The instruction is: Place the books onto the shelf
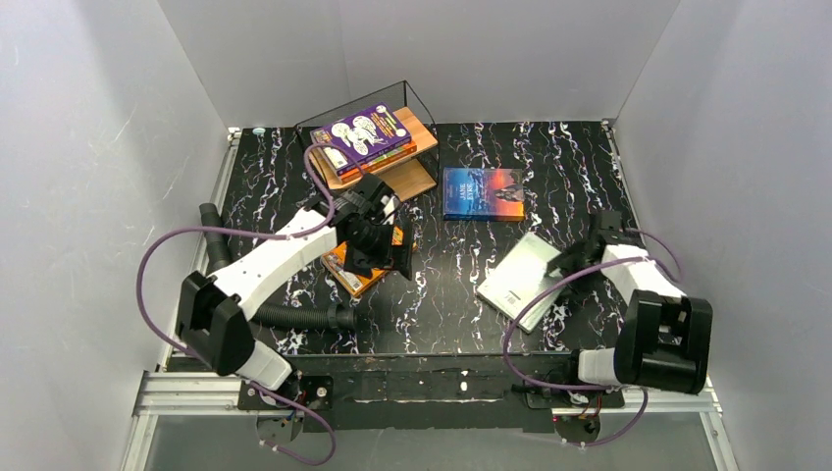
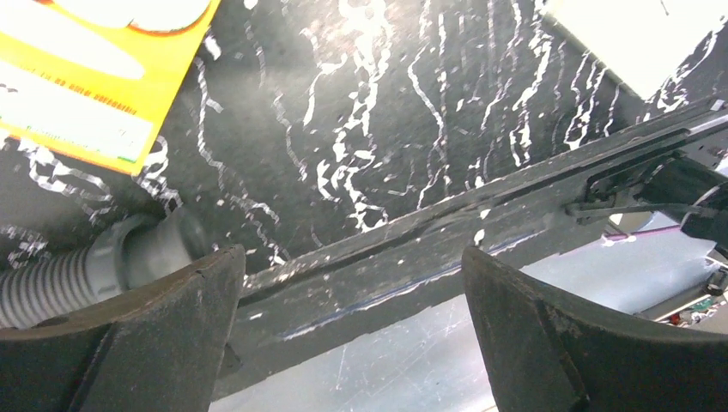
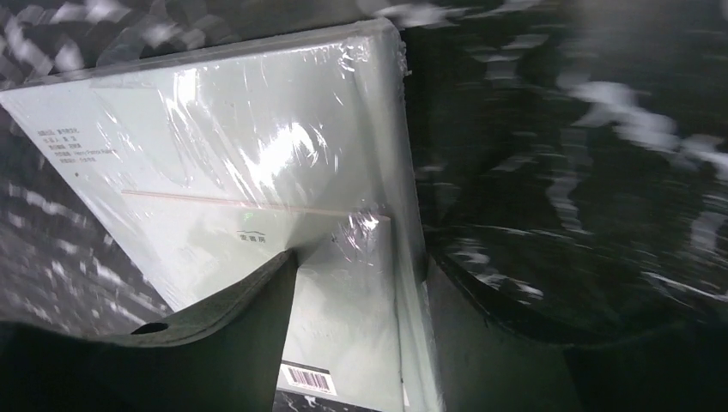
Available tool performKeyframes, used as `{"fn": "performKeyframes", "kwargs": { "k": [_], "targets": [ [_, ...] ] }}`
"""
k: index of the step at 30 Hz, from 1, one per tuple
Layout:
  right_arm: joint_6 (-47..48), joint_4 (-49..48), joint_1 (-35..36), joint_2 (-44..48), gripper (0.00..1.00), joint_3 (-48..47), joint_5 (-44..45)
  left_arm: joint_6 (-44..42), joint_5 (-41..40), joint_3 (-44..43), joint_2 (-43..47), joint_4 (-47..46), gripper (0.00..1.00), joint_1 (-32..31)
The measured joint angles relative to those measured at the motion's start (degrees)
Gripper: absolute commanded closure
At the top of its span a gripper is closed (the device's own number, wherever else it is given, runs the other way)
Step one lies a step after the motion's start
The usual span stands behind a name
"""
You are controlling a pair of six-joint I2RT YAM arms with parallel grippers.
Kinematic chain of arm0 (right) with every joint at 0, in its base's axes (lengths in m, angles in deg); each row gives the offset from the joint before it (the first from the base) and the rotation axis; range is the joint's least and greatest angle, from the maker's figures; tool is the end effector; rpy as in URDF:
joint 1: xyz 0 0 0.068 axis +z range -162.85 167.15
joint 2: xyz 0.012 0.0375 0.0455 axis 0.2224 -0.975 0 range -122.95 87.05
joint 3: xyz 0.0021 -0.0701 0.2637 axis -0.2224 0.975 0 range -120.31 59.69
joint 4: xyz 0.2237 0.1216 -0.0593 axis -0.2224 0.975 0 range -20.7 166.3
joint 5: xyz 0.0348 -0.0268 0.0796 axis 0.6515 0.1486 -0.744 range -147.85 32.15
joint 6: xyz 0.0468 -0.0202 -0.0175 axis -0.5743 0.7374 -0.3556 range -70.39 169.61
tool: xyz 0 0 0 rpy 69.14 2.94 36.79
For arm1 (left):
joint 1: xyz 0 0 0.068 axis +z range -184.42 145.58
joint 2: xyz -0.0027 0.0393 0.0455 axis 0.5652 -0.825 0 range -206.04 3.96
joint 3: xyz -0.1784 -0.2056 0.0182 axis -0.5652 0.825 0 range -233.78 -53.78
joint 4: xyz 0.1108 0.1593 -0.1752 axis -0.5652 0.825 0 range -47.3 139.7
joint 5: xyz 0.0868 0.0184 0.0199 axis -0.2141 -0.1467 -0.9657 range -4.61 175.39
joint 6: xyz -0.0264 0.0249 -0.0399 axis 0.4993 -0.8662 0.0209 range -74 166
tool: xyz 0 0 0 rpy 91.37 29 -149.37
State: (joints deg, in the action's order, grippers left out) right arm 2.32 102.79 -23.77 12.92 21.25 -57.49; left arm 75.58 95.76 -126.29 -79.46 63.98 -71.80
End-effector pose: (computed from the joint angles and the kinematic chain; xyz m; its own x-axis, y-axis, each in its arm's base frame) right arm 0.2167 -0.0420 0.1709 -0.4818 0.8412 -0.2453 0.8043 0.5357 0.2571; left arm 0.2614 -0.2078 0.3301 -0.7228 -0.0588 -0.6885 0.4156 0.7590 -0.5012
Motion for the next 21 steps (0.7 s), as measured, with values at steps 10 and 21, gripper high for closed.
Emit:
{"fn": "performKeyframes", "kwargs": {
  "k": [10, 21],
  "targets": [
    [6.54, -3.54, 14.27, -4.50, 0.31, -3.10, -8.04, 0.22, 2.29, -7.98, -13.09, -3.43, 0.02, -4.24],
    [10.21, -7.10, 9.18, 4.90, 0.22, 4.63, -14.38, 3.06, 4.17, -16.31, -29.64, -9.84, 0.02, -8.61]
  ]
}}
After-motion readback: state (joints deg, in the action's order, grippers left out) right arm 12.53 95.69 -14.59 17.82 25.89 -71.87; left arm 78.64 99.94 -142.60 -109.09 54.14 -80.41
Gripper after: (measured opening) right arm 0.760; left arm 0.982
